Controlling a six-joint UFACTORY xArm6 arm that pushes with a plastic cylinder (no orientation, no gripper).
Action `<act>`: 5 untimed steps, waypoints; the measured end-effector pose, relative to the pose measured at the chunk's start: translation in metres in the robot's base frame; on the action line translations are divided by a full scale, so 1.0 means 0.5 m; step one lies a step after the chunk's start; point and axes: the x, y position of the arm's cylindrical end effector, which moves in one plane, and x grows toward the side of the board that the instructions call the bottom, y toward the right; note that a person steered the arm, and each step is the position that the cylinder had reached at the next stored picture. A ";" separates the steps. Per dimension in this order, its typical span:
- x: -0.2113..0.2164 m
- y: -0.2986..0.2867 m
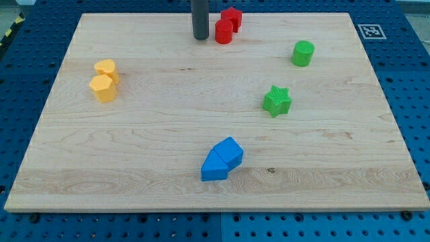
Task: Separate red circle and red star
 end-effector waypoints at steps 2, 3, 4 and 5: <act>0.000 0.077; 0.000 0.122; 0.000 0.160; -0.007 0.162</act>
